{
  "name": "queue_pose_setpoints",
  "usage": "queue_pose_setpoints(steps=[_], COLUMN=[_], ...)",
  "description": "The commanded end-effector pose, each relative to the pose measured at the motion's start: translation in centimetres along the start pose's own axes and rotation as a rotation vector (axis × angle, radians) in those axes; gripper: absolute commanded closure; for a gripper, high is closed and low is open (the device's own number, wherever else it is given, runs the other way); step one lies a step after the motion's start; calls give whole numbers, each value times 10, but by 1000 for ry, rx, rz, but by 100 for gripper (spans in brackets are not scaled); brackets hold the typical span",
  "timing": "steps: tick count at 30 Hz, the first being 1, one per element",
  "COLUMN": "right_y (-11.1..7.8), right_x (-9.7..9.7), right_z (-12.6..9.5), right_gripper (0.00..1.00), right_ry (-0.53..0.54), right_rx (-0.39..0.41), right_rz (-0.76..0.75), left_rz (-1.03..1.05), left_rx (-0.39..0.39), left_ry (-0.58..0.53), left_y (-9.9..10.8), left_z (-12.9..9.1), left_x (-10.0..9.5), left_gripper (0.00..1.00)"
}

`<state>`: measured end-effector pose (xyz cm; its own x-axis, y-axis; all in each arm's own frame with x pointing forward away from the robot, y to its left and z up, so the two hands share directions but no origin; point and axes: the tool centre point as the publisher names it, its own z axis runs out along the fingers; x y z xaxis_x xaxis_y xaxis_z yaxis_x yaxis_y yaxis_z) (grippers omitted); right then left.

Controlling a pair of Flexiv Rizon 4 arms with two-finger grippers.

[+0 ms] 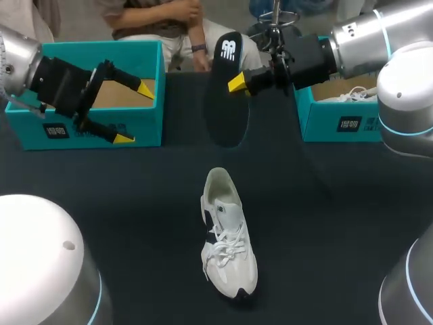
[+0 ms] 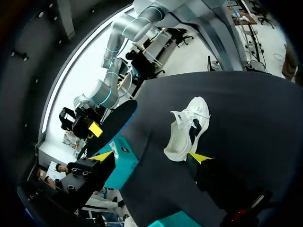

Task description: Take the shoe out of the shoebox, open the shoe tongue, remove and reinsert the insole, then place the shoe into the shoebox

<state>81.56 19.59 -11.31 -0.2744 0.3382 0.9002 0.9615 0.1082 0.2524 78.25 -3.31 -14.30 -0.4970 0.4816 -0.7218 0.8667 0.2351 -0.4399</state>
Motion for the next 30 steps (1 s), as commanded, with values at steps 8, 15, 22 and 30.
queue_pose_setpoints(steps=[8, 15, 22, 30], right_y=[-1, -1, -1, -1], right_x=[0, 0, 0, 0], right_z=[0, 0, 0, 0], right_gripper=[100, 100, 100, 100], right_ry=[-3, -3, -3, -3], right_rx=[0, 0, 0, 0], right_rz=[2, 2, 2, 2], left_rz=[-250, -247, -247, -380], left_rx=[-104, -173, -173, -280], left_ry=[279, 380, 380, 458], left_y=[7, 4, 4, 2], left_z=[-20, -22, -22, -15], left_x=[3, 15, 15, 7], left_gripper=[0, 0, 0, 0])
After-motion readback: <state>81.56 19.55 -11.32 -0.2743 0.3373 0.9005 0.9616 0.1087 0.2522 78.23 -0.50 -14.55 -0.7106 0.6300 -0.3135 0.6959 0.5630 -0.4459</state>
